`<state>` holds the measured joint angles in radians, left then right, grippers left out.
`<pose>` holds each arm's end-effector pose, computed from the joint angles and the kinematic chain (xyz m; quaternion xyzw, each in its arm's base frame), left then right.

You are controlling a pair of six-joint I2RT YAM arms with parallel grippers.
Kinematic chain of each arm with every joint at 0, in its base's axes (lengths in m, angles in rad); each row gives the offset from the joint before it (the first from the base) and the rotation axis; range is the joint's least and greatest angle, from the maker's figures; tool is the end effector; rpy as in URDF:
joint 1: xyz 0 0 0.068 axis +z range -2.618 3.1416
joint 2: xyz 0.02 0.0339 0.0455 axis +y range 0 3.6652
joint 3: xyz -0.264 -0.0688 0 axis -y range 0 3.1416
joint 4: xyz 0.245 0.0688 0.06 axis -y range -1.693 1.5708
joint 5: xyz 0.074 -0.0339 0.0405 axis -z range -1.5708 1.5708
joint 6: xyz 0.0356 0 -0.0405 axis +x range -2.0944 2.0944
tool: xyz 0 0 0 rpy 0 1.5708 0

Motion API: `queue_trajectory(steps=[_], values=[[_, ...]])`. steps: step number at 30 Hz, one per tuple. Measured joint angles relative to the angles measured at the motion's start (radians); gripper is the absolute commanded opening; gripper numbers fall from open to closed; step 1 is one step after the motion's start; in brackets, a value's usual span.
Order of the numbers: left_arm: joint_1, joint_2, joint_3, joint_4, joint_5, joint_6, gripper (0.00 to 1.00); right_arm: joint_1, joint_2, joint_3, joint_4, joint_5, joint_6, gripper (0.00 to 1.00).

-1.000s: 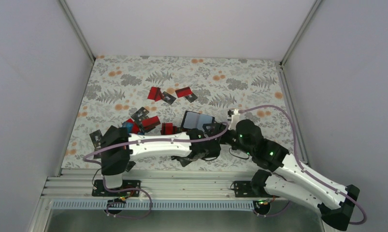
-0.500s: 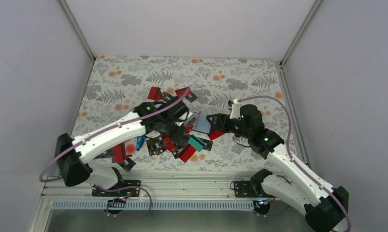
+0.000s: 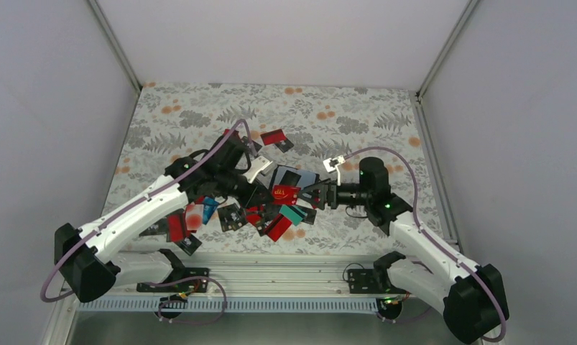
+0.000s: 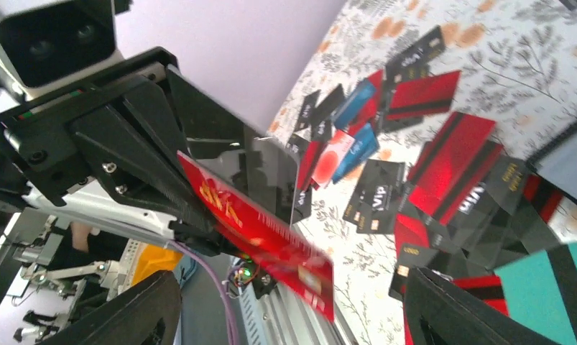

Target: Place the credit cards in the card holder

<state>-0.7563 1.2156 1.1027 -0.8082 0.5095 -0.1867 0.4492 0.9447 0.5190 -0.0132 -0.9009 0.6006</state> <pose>0.1641 -0.1787 0.3094 0.3349 0.8576 -0.3531 0.1667 0.1682 0.1121 0.2401 -0.1753 0.7754 0.5599 0.2336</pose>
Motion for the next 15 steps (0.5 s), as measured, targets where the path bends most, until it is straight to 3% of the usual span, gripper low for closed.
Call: queue_trajectory(steps=[7, 15], values=[[0.01, -0.012, -0.009, 0.05, 0.181, 0.024, 0.02, -0.001, 0.052, 0.048, 0.095, -0.08, 0.013, 0.66], [0.018, -0.016, -0.01, 0.071, 0.26, 0.039, 0.02, -0.005, 0.077, 0.124, 0.158, -0.126, 0.042, 0.19]])
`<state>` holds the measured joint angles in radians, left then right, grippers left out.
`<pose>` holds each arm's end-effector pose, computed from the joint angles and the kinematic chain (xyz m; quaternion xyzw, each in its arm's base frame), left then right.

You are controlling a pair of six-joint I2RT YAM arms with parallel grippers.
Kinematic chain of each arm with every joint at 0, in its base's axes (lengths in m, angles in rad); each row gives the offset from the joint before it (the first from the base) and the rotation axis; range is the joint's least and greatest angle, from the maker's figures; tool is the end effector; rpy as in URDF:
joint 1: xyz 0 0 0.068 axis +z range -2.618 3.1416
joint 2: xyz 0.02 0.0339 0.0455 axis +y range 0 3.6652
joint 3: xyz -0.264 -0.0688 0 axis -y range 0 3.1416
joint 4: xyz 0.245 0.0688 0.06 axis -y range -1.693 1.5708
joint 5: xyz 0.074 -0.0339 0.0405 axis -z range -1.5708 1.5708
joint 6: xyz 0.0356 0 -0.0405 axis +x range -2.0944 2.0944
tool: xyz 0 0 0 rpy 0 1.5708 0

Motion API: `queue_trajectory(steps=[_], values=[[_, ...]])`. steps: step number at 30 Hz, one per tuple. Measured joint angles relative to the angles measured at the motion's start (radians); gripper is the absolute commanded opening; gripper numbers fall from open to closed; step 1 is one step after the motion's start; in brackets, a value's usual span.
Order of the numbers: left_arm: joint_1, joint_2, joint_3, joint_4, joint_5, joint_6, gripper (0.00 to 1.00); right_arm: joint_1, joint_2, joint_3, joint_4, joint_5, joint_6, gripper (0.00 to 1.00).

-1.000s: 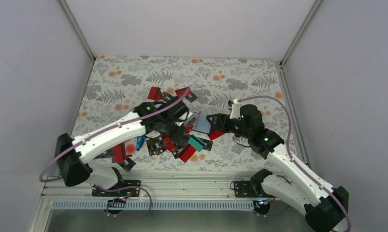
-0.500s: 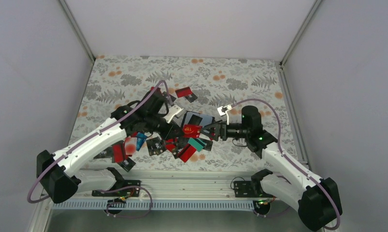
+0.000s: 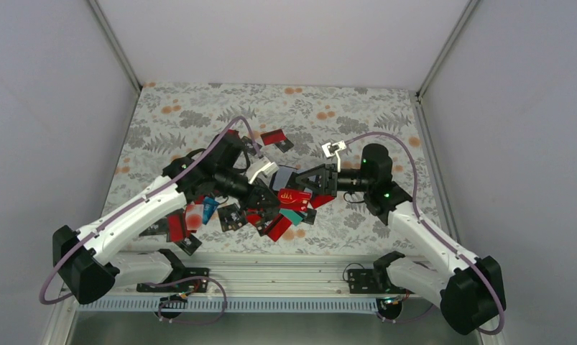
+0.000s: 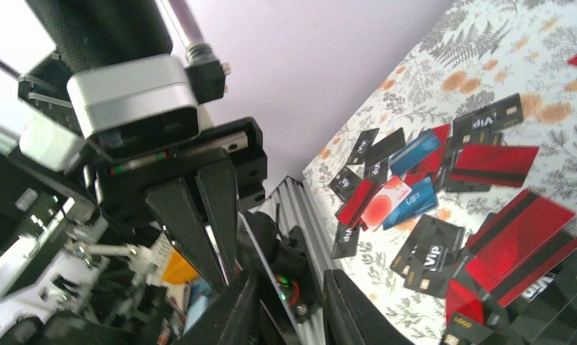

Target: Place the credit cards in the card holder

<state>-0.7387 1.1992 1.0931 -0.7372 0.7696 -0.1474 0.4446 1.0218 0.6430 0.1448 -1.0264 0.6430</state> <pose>0.1610 -0.1801 0.3188 0.3801 0.7897 -0.4583 0.1475 0.1873 0.1230 0.2824 -0.2351 0.7105 0.6091 0.2627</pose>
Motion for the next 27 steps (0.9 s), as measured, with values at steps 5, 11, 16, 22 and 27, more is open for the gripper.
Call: queue_trajectory(steps=[5, 11, 16, 22, 27], values=[[0.008, -0.021, -0.011, 0.004, 0.002, -0.003, 0.03, -0.001, -0.001, 0.017, -0.016, -0.024, -0.014, 0.04], [0.02, -0.035, -0.052, 0.052, -0.016, -0.022, 0.06, -0.003, -0.018, 0.048, -0.098, -0.008, -0.056, 0.04], [0.04, -0.054, -0.127, 0.05, -0.09, -0.047, 0.06, -0.063, -0.003, 0.107, -0.216, 0.15, -0.093, 0.04], [0.108, -0.043, -0.247, 0.068, -0.175, -0.098, 0.06, -0.117, 0.067, 0.12, -0.303, 0.334, -0.107, 0.04], [0.163, -0.012, -0.332, 0.094, -0.19, -0.135, 0.06, -0.132, 0.117, 0.12, -0.328, 0.395, -0.113, 0.04]])
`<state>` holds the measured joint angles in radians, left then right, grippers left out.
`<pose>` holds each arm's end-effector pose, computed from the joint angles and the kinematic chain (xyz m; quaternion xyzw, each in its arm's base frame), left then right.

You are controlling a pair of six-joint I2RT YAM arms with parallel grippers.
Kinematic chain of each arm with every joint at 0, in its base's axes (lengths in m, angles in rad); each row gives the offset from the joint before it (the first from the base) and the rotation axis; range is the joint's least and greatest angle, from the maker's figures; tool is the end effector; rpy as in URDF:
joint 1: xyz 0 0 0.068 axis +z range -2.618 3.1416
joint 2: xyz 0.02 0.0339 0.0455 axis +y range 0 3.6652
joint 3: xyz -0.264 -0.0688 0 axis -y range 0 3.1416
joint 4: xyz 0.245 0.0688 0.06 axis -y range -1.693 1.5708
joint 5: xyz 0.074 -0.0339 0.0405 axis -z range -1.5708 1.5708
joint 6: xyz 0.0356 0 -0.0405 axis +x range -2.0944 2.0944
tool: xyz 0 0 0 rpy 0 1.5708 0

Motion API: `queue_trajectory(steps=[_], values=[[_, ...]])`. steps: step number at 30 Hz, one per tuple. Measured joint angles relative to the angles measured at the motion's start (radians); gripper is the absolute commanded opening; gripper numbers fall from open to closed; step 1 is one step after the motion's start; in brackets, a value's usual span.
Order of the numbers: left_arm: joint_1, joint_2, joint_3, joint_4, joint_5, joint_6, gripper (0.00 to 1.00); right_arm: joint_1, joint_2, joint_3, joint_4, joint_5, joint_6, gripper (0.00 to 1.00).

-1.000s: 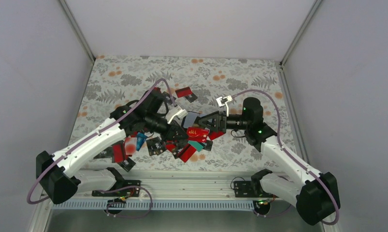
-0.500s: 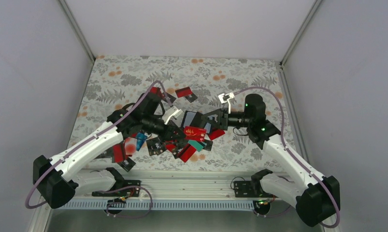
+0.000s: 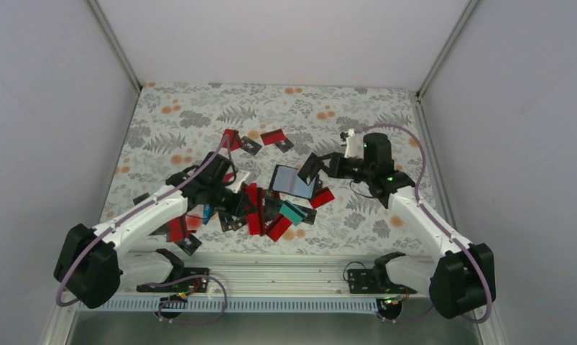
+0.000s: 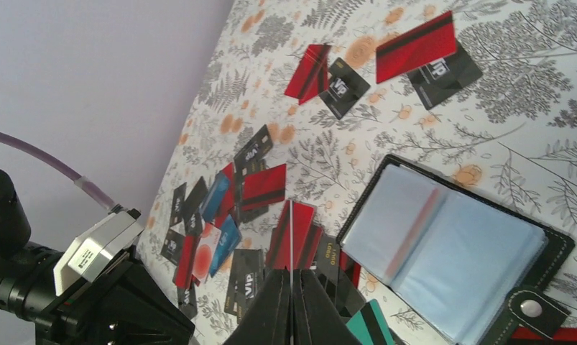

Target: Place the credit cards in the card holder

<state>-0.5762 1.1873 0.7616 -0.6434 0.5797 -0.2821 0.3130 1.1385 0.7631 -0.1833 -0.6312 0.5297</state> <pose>0.1731 -0.1357 0.2208 0.2062 0.9079 -0.3507 0.1011 0.2280 0.0959 0.2647 -0.0597 0.8429 0.4362 0.3094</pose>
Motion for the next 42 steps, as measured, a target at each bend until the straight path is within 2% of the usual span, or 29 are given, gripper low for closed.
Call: queue_trajectory(steps=[9, 10, 13, 15, 17, 22, 29, 34, 38, 42], values=[[0.013, 0.008, -0.064, 0.019, 0.021, -0.066, 0.09, -0.003, 0.034, -0.001, -0.021, 0.014, -0.008, 0.04], [0.012, 0.005, -0.065, 0.014, 0.013, -0.071, 0.12, -0.003, 0.039, -0.003, -0.018, 0.01, -0.008, 0.04], [0.012, -0.013, -0.06, 0.004, -0.027, -0.084, 0.39, -0.005, 0.064, -0.004, -0.015, -0.021, -0.011, 0.04], [0.012, -0.033, -0.048, -0.001, -0.051, -0.089, 0.53, -0.005, 0.083, -0.004, -0.014, -0.054, -0.015, 0.04], [0.013, -0.054, -0.029, 0.011, -0.069, -0.099, 0.58, -0.005, 0.107, -0.004, -0.011, -0.099, -0.02, 0.04], [0.013, -0.034, 0.019, 0.136, -0.068, -0.113, 0.62, -0.005, 0.17, -0.004, -0.008, -0.19, -0.028, 0.04], [0.013, 0.097, 0.049, 0.358, 0.064, -0.13, 0.63, 0.004, 0.208, 0.005, 0.005, -0.342, -0.047, 0.04], [0.013, 0.145, 0.072, 0.491, 0.196, -0.134, 0.6, 0.021, 0.206, 0.014, 0.032, -0.429, -0.052, 0.04], [0.012, 0.166, 0.074, 0.56, 0.277, -0.146, 0.51, 0.043, 0.198, 0.035, 0.048, -0.486, -0.053, 0.04], [0.01, 0.192, 0.079, 0.592, 0.339, -0.149, 0.35, 0.061, 0.189, 0.062, 0.067, -0.523, -0.053, 0.04]])
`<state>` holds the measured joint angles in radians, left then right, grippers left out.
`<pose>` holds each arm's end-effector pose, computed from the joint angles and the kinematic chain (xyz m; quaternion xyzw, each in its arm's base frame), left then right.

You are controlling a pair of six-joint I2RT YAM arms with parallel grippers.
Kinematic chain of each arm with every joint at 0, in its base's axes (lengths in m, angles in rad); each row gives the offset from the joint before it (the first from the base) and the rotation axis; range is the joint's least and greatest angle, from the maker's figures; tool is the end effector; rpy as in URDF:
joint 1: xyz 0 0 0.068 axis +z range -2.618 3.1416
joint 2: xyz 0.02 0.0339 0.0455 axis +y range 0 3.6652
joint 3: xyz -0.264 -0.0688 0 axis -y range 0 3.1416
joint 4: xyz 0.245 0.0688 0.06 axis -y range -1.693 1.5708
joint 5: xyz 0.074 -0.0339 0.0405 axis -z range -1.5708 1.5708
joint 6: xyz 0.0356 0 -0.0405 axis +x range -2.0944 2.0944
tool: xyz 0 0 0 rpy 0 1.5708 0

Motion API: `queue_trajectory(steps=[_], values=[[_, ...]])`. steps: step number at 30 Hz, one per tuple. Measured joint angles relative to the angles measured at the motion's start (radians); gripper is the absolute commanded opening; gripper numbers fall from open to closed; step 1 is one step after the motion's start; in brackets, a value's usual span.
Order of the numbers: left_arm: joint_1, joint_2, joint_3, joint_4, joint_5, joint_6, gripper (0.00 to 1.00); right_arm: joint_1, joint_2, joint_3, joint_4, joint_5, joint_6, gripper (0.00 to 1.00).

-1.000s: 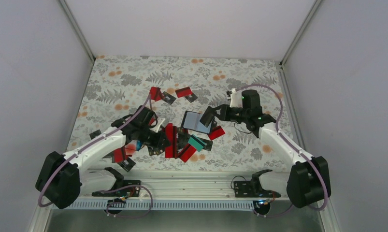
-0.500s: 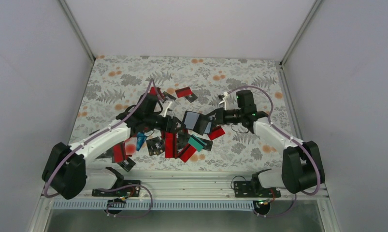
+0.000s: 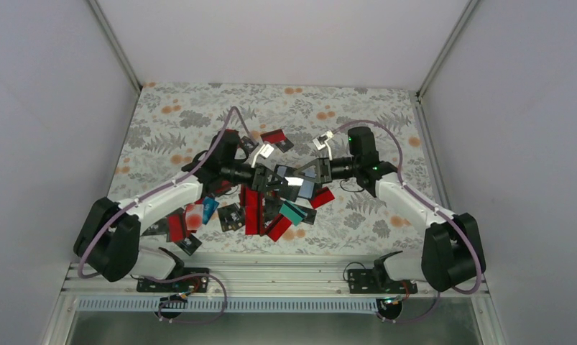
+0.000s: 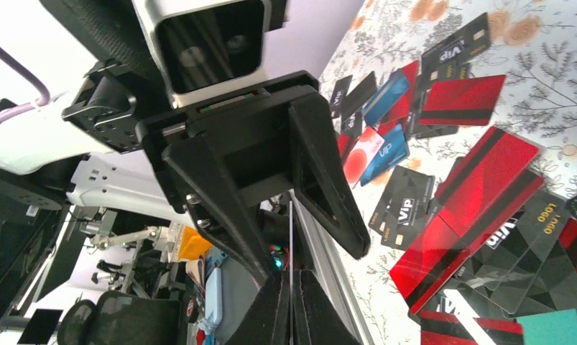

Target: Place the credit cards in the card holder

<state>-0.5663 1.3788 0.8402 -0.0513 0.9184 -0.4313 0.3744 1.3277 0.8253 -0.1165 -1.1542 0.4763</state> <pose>0.2297 -0.1796 0.2453 0.2616 0.7749 -0.5453 0.1837 0.2413 0.1298 0.2531 -0.2117 0.7567 0.6002 0.1496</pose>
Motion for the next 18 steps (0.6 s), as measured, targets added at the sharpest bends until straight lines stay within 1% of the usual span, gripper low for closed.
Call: queue_trajectory(steps=[1, 3, 4, 5, 6, 7, 8, 9, 10, 11, 12, 13, 18], values=[[-0.002, 0.004, 0.0, 0.004, 0.009, -0.001, 0.31, 0.003, -0.003, 0.002, 0.005, -0.006, 0.0, 0.04], [-0.007, 0.009, 0.0, 0.014, 0.026, -0.003, 0.17, 0.008, -0.005, 0.004, 0.01, -0.013, 0.0, 0.04], [-0.01, 0.009, 0.0, 0.021, 0.035, -0.005, 0.08, 0.01, -0.005, 0.004, 0.01, -0.014, 0.0, 0.04], [-0.014, 0.009, 0.0, 0.029, 0.042, -0.008, 0.03, 0.011, -0.005, 0.004, 0.01, -0.013, 0.0, 0.04], [-0.016, 0.009, 0.0, 0.034, 0.046, -0.018, 0.03, 0.011, -0.005, 0.004, 0.01, -0.013, 0.0, 0.14], [-0.019, 0.009, 0.0, 0.042, 0.055, -0.017, 0.02, 0.011, -0.005, 0.004, 0.006, -0.009, -0.008, 0.3], [-0.019, 0.009, 0.0, 0.047, 0.061, -0.024, 0.02, 0.01, -0.005, 0.004, 0.004, -0.007, -0.01, 0.42], [-0.019, 0.009, 0.0, 0.054, 0.061, -0.031, 0.02, 0.011, -0.005, 0.005, -0.004, 0.004, -0.014, 0.51], [-0.019, 0.009, 0.0, 0.062, 0.055, -0.043, 0.02, 0.013, -0.005, 0.01, -0.015, 0.014, -0.019, 0.56], [-0.021, 0.009, 0.0, 0.069, 0.05, -0.054, 0.03, 0.014, -0.007, 0.013, -0.022, 0.022, -0.021, 0.59], [-0.021, 0.008, 0.0, 0.078, 0.04, -0.068, 0.03, 0.015, -0.015, 0.013, -0.032, 0.038, -0.029, 0.61], [-0.021, 0.006, 0.0, 0.081, 0.031, -0.079, 0.02, 0.016, -0.026, 0.012, -0.038, 0.051, -0.032, 0.61], [-0.019, -0.014, 0.0, 0.101, -0.006, -0.128, 0.02, 0.016, -0.104, -0.021, -0.024, 0.085, -0.01, 0.48]])
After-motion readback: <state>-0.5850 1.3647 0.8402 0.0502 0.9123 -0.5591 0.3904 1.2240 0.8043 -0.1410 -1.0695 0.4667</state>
